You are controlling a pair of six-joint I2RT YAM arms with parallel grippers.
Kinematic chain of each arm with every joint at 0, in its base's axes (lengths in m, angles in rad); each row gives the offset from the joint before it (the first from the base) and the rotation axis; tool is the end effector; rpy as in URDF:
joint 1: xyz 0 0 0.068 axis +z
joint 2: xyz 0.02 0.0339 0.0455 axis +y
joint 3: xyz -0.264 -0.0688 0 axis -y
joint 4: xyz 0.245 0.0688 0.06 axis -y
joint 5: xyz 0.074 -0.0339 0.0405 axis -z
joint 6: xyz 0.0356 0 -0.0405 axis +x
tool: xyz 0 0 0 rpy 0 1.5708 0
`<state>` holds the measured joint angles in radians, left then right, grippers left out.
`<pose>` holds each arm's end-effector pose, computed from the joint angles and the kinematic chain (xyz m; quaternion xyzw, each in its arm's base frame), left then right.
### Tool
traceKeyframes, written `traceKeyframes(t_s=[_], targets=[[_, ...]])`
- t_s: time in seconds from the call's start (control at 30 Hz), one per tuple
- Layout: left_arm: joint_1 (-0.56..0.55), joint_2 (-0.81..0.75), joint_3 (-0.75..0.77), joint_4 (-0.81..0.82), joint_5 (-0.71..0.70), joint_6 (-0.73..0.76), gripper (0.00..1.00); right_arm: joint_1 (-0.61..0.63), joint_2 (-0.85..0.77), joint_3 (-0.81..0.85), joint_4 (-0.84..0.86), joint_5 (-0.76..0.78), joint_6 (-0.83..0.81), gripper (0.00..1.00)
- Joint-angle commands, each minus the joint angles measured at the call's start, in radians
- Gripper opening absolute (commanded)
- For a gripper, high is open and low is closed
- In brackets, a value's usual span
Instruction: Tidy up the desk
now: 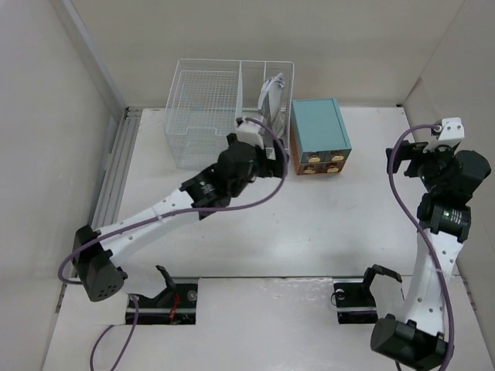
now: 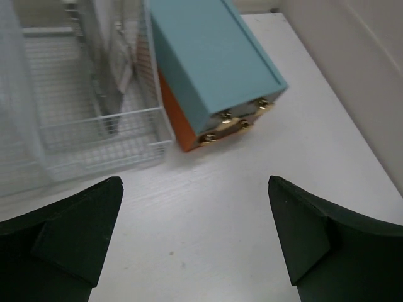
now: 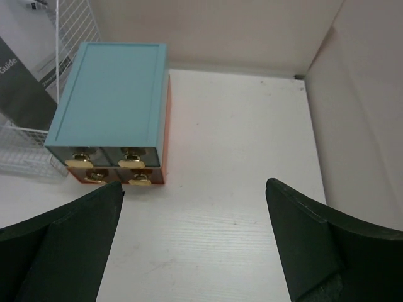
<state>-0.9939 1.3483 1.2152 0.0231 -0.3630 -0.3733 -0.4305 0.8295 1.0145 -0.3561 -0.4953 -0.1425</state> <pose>0.1847 -0.2606 0.3862 0.1090 0.7345 -0.3102 0.5937 0.1664 -0.0578 0.3943 -0.0498 0.7566 0.0034 0.6520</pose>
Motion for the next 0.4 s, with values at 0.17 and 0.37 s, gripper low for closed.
traceKeyframes(t_s=[0.17,0.37], targets=[[0.21,-0.123,-0.102,-0.039,0.173,0.088,1.0,0.007,-0.059,-0.043,-0.011,-0.032,-0.003,1.0],[0.233,-0.087,0.012,-0.109,0.249,0.157,1.0,0.007,-0.118,-0.077,-0.011,-0.075,0.015,1.0]])
